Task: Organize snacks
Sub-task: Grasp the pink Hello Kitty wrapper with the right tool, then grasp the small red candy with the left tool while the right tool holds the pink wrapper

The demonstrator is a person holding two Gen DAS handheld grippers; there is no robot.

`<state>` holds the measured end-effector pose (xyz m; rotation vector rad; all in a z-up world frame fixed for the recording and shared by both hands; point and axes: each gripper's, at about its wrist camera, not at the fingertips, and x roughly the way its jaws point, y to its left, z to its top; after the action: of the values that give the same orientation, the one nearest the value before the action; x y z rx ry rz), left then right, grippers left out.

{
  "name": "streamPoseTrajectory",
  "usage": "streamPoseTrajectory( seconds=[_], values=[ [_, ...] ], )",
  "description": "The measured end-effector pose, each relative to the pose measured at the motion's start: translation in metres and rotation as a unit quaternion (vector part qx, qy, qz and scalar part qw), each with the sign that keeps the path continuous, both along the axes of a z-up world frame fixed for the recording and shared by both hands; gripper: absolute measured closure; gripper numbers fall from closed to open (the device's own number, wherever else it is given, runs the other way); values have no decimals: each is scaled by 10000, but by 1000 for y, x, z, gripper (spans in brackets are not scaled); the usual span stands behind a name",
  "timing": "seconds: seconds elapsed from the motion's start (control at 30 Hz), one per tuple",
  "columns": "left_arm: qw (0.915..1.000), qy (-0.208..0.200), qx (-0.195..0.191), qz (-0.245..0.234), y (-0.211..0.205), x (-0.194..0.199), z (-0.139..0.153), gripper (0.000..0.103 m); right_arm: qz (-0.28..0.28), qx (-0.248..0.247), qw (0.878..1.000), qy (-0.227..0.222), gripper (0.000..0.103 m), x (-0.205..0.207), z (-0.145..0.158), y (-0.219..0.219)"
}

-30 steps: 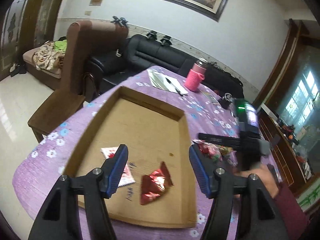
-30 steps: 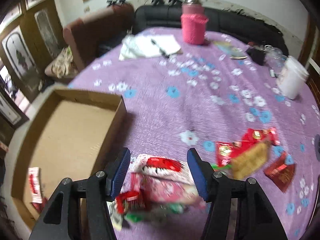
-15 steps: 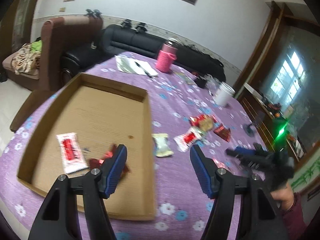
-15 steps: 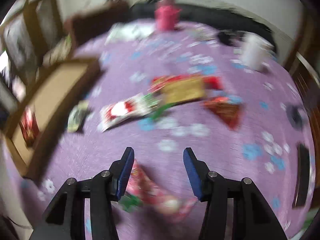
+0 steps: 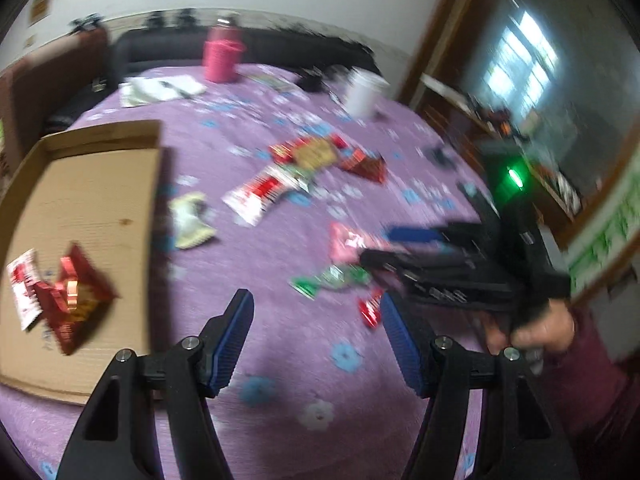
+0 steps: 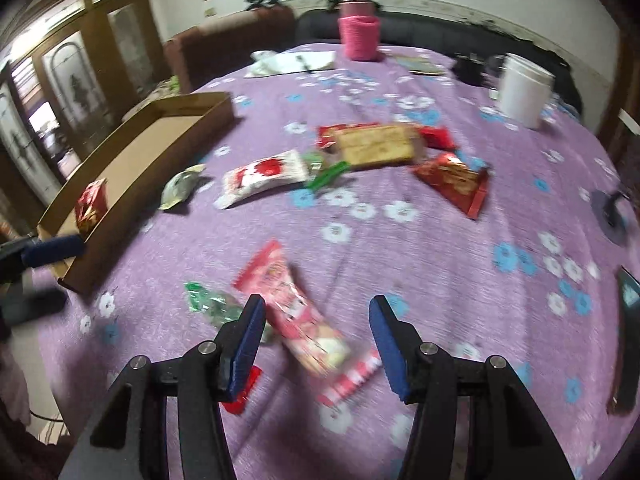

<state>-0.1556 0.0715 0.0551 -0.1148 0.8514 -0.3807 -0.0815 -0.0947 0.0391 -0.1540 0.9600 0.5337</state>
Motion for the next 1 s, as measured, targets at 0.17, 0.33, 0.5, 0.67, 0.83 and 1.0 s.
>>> streamPoseTrajectory(
  seconds=[0.17,0.33,0.5,0.67,0.83,1.0],
  values=[
    [9979,120,390,-498,-36,4,-15,38,58,-38,10000,-60,66,1,-11,4],
    [9938,133,700,-853,-64,19,-22,38,-626,373,9973,52,78,14,-10,-30],
    [9865,249,1014,-1263,-92,38,-36,38,-1024,731,9918,231,78,23,-11,-56],
    [9792,183,1373,-1481,-106,35,-44,83,-1078,812,9905,253,78,23,-11,-60],
    [9833,203,1208,-1344,-94,36,-43,103,-1101,810,9904,213,78,24,-11,-59],
    [9955,319,281,-842,-54,40,-25,90,-1168,769,9901,135,78,22,-11,-58]
  ],
)
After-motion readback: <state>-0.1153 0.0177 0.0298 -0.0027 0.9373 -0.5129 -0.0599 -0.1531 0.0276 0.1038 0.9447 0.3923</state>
